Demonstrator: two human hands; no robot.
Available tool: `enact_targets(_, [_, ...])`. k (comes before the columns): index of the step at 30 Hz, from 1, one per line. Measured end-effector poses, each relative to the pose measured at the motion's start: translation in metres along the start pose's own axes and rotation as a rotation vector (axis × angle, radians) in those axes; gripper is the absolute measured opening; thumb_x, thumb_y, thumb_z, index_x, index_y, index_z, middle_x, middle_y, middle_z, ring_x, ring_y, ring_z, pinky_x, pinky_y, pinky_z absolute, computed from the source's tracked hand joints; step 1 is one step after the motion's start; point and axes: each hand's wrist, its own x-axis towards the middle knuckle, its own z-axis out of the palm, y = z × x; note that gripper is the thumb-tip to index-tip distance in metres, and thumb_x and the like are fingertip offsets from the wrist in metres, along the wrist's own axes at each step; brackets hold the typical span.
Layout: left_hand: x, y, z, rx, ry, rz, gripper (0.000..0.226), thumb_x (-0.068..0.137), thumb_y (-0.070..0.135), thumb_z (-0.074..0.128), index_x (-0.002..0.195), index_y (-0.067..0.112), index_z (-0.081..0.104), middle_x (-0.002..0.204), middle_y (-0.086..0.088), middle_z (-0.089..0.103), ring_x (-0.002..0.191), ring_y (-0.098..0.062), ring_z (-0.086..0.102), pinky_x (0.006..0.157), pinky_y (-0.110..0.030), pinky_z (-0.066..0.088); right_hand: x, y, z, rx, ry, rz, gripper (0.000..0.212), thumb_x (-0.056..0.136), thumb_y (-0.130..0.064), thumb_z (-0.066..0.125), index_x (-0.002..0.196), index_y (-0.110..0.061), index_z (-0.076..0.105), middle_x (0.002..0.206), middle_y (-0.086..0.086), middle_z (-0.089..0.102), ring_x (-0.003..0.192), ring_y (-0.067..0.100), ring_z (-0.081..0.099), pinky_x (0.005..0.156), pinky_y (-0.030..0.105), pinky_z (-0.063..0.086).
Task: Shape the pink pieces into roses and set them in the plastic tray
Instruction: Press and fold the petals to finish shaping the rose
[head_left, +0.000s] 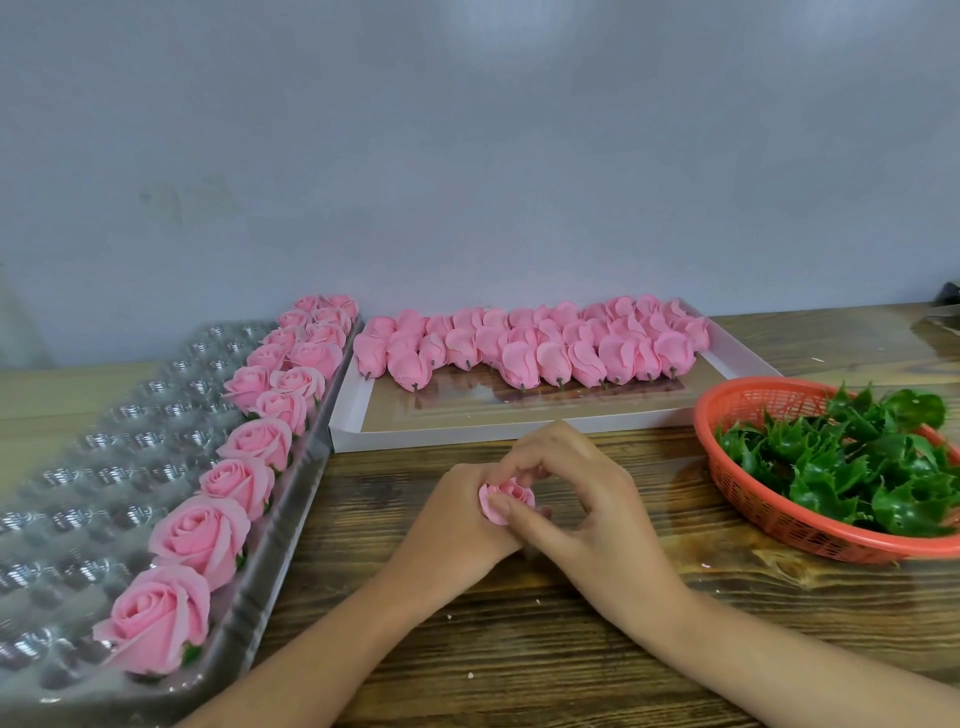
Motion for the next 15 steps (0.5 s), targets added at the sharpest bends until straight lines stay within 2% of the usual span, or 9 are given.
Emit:
enact_targets(4, [-0.001, -0.0009, 0.0, -0.013, -0.02, -0.016, 0.02, 0.084, 0.017, 0.07, 0.068, 0.025, 0.061, 0.066, 0.01, 0.062, 0.07, 0.002, 0.06, 0.065, -0.008, 0.044, -0.0001, -0.0001, 0.0006, -0.03, -0.014, 0.024, 0.012, 0.085, -0.014, 0.076, 0.095, -0.019, 0.07, 0.094, -0.012, 0.062, 0.093, 0.009, 0.06, 0.08, 0.013, 0.043])
enact_targets(6, [-0.0012, -0.0016, 0.0, -0.017, -0.009, -0.031, 0.026, 0.083, 0.018, 0.071, 0.067, 0.033, 0.058, 0.064, 0.015, 0.06, 0.07, 0.01, 0.059, 0.064, -0.004, 0.042, 0.0002, 0.0004, 0.0006, -0.047, -0.025, 0.036, 0.013, 0.085, -0.016, 0.076, 0.097, -0.019, 0.07, 0.095, -0.011, 0.063, 0.095, 0.01, 0.06, 0.08, 0.014, 0.044])
enact_targets(9, [0.0003, -0.0025, 0.0008, 0.003, 0.007, -0.048, 0.033, 0.082, 0.01, 0.071, 0.065, 0.033, 0.053, 0.064, 0.016, 0.055, 0.067, 0.018, 0.055, 0.064, -0.001, 0.04, 0.0004, 0.0005, 0.0008, -0.068, -0.041, 0.039, 0.019, 0.085, -0.019, 0.076, 0.102, -0.02, 0.069, 0.098, -0.012, 0.063, 0.098, 0.009, 0.06, 0.082, 0.014, 0.044])
enact_targets(11, [0.0012, -0.0044, 0.0004, -0.007, 0.034, -0.045, 0.031, 0.082, 0.009, 0.07, 0.061, 0.027, 0.055, 0.062, 0.01, 0.057, 0.066, 0.015, 0.057, 0.063, -0.003, 0.041, -0.0002, -0.0002, 0.0013, -0.076, -0.032, 0.039, 0.029, 0.084, -0.021, 0.077, 0.11, -0.022, 0.066, 0.103, -0.012, 0.061, 0.101, 0.008, 0.058, 0.083, 0.013, 0.042])
enact_targets(13, [0.0014, -0.0054, 0.0005, -0.029, 0.043, -0.006, 0.018, 0.081, 0.016, 0.072, 0.066, 0.016, 0.063, 0.069, 0.004, 0.066, 0.07, 0.001, 0.062, 0.064, -0.01, 0.045, -0.0006, -0.0011, 0.0003, -0.081, 0.012, 0.018, 0.032, 0.083, -0.023, 0.077, 0.113, -0.023, 0.064, 0.103, -0.011, 0.059, 0.1, 0.008, 0.056, 0.083, 0.011, 0.04])
enact_targets(15, [0.0005, -0.0054, -0.0001, -0.05, 0.034, 0.016, 0.01, 0.081, 0.02, 0.073, 0.074, 0.021, 0.066, 0.077, 0.013, 0.068, 0.076, 0.001, 0.063, 0.068, -0.008, 0.045, -0.0008, -0.0023, -0.0009, -0.07, 0.035, -0.007, 0.025, 0.083, -0.022, 0.077, 0.106, -0.021, 0.065, 0.099, -0.009, 0.059, 0.096, 0.008, 0.055, 0.08, 0.011, 0.039])
